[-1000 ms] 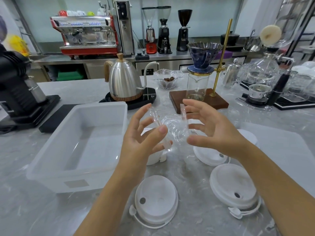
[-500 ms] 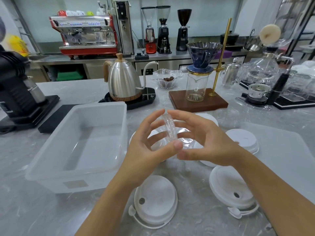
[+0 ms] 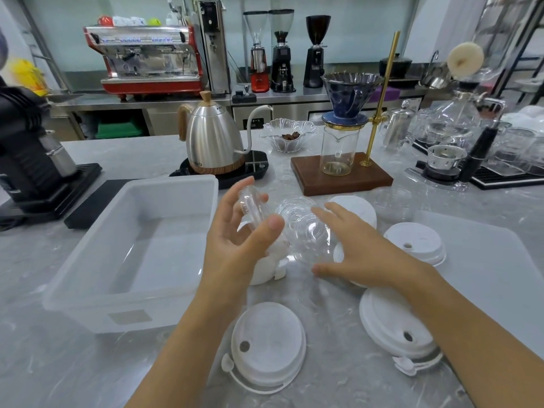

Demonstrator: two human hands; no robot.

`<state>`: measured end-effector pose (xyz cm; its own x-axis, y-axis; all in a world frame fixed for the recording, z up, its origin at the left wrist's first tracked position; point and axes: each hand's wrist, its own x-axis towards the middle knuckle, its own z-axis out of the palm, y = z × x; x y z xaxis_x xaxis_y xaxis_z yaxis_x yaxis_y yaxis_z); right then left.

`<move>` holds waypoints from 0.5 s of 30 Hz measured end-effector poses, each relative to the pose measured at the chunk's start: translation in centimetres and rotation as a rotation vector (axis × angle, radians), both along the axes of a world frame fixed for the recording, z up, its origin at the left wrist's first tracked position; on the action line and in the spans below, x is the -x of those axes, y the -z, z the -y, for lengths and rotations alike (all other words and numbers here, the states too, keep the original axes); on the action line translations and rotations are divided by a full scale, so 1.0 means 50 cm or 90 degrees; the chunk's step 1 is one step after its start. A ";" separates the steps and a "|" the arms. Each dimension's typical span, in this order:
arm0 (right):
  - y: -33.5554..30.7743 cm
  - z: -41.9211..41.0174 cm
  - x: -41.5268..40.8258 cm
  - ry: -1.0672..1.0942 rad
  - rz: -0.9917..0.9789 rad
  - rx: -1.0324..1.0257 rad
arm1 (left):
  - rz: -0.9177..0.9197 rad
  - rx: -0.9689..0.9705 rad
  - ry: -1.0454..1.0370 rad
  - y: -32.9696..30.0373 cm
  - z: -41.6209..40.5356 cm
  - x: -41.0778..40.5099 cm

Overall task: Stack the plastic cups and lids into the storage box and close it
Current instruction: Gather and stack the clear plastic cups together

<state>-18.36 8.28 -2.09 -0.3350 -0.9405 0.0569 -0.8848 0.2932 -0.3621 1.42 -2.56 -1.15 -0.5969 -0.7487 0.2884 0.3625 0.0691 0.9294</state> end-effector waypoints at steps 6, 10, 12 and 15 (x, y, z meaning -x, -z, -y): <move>0.020 0.009 0.013 -0.004 -0.071 -0.028 | 0.010 0.010 -0.016 0.001 -0.001 0.001; 0.016 0.016 0.012 0.004 -0.028 0.037 | 0.010 0.007 -0.022 0.003 0.001 0.000; 0.009 0.014 0.015 0.015 0.030 0.111 | 0.011 0.005 -0.022 0.000 0.000 0.001; -0.023 0.009 0.019 0.022 0.154 0.234 | 0.007 -0.006 -0.019 -0.004 0.001 0.000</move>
